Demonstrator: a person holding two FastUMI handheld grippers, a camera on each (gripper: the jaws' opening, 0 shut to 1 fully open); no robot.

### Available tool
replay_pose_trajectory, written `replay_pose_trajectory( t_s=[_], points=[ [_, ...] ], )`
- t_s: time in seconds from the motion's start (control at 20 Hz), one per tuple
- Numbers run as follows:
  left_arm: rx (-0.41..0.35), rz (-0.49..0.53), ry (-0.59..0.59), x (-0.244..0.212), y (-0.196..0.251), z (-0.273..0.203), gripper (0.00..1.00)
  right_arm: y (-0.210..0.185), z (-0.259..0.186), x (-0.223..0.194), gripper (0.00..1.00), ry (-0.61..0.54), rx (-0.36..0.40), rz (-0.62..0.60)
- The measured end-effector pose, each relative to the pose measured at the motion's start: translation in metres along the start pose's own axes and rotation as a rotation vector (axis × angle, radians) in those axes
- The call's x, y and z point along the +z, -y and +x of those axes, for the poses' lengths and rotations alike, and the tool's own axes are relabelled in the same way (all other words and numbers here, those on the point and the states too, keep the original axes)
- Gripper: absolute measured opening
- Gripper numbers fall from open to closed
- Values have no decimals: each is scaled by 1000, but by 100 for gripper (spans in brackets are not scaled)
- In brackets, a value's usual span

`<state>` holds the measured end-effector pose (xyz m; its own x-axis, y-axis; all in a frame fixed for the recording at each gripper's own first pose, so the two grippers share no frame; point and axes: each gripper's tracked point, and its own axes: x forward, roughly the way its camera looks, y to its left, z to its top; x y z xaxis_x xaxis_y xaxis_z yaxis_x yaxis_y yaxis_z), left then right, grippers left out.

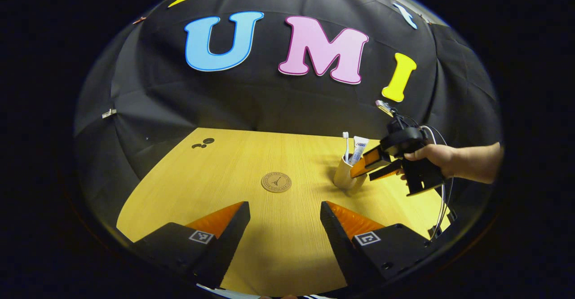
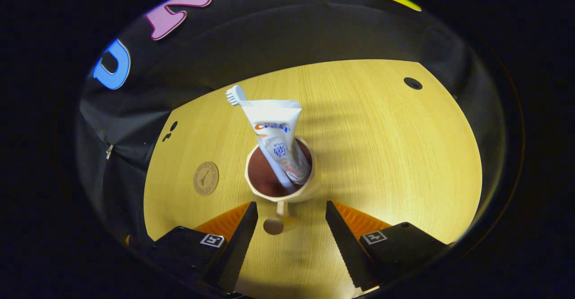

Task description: Put the toothbrush and toothpaste on the desktop into the cup, then pick up the cup and place it on the coaster on the desktop.

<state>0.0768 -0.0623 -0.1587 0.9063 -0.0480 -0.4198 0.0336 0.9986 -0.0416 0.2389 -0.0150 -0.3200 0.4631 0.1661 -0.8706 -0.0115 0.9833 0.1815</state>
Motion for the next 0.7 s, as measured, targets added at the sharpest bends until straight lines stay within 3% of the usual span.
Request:
replay_pose_trajectory(
  t_s=[0.2, 0.4, 0.5, 0.55, 0.7],
  points=[
    [-17, 52, -15, -5, 2, -3, 98, 3, 9, 0, 93, -80, -52, -35],
    [-37, 28, -35, -14, 5, -1, 98, 3, 30, -11, 90, -153, -105, -88],
    [-39, 22, -42, -16, 3, -3, 98, 4, 33, -15, 82, -181, -108, -83],
    [-36, 27, -39, -16, 0, -3, 98, 5, 33, -15, 72, -182, -114, -85],
    [-12, 42, -35, -16, -12, -4, 98, 8, 34, -17, 67, -187, -128, -96]
  ],
)
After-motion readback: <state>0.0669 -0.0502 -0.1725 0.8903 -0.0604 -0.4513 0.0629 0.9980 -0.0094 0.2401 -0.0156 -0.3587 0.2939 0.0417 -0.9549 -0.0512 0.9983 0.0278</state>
